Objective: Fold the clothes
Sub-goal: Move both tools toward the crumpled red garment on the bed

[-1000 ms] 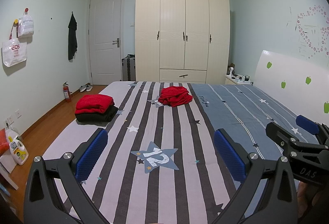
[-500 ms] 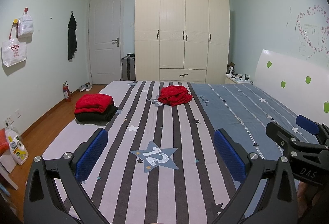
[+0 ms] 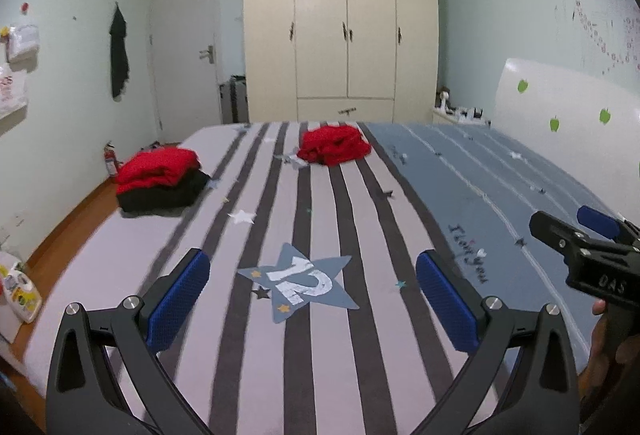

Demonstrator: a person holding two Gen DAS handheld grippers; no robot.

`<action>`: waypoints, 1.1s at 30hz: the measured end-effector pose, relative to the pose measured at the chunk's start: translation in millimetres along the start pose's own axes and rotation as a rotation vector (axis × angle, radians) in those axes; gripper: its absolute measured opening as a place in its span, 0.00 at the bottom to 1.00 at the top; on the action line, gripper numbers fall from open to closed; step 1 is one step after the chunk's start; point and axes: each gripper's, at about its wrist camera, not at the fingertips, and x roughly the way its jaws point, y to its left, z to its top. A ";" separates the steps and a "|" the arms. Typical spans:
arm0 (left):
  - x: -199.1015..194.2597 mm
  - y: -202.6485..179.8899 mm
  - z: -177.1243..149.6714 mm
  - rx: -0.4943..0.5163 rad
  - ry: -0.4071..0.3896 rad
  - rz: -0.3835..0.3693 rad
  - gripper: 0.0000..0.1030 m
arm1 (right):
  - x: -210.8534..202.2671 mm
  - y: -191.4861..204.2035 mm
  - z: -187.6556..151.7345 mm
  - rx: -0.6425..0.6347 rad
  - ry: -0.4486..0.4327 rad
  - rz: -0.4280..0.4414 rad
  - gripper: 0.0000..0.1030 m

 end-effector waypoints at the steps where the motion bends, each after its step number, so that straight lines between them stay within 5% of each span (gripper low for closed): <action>1: 18.4 0.3 -6.5 0.001 0.011 -0.011 0.99 | 16.2 -3.0 -4.2 0.000 0.010 -0.005 0.99; 9: 133.0 -3.6 -25.8 -0.005 0.148 -0.014 0.99 | 146.9 -31.5 -34.2 0.030 0.122 -0.055 0.99; 18: 178.0 -0.5 16.0 -0.053 0.352 0.046 0.99 | 189.8 -37.3 -3.0 0.050 0.340 -0.049 0.99; 25: 231.2 20.7 54.6 -0.106 0.362 0.028 0.99 | 224.9 -34.1 47.4 0.049 0.367 -0.057 0.99; 33: 342.2 51.2 103.3 -0.068 0.306 -0.036 0.99 | 320.9 -19.4 95.4 0.113 0.319 -0.126 0.99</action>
